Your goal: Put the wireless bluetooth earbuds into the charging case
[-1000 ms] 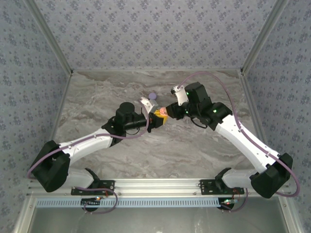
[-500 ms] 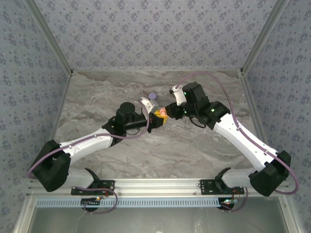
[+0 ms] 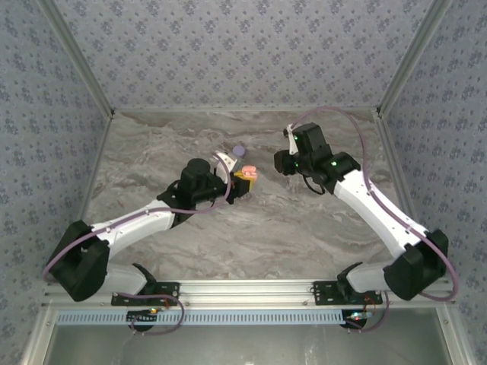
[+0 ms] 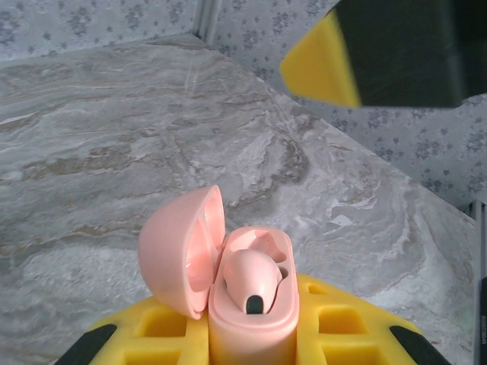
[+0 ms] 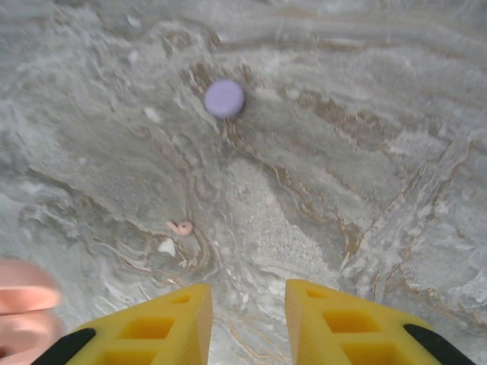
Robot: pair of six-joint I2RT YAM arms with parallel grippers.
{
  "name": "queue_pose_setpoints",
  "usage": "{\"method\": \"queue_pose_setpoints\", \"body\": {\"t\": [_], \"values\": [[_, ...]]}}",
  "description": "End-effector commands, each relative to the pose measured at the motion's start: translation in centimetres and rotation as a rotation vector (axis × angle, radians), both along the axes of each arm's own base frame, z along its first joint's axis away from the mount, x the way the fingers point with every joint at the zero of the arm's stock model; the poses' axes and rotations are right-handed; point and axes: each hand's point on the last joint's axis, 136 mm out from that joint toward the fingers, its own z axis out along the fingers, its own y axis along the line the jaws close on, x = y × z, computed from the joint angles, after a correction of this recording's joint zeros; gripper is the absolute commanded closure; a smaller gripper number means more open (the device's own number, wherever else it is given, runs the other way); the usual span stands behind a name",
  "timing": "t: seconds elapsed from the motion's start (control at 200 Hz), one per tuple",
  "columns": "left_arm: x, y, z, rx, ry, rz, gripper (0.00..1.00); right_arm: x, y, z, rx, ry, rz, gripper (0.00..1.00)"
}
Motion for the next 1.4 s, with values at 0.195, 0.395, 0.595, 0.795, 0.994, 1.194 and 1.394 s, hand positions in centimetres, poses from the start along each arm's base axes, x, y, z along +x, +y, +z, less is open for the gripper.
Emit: {"method": "queue_pose_setpoints", "body": {"t": [0.195,0.395,0.595,0.795,0.994,1.194,1.394], "values": [[-0.3,5.1,1.4,-0.013,0.005,0.138,1.0,1.0,5.3,-8.4,0.04,0.28,0.145,0.64],[-0.9,7.3,1.5,0.005,-0.011,0.206,1.0,1.7,8.3,-12.5,0.01,0.394,0.166,0.61],[-1.2,8.4,1.5,0.019,-0.021,0.242,1.0,2.1,10.3,-15.6,-0.01,0.477,0.142,0.56],[-1.2,8.7,1.6,0.018,-0.026,0.248,1.0,2.6,11.0,-18.2,-0.093,0.519,0.089,0.55],[-1.2,8.7,1.6,0.019,-0.025,0.249,1.0,2.9,11.9,-19.1,-0.14,0.512,0.085,0.56],[-1.2,8.6,1.6,0.018,-0.024,0.248,1.0,3.3,12.3,-19.9,-0.171,0.516,0.084,0.57],[-1.3,8.6,1.5,0.021,-0.022,0.244,1.0,3.2,12.5,-21.3,-0.217,0.535,0.08,0.59]]}}
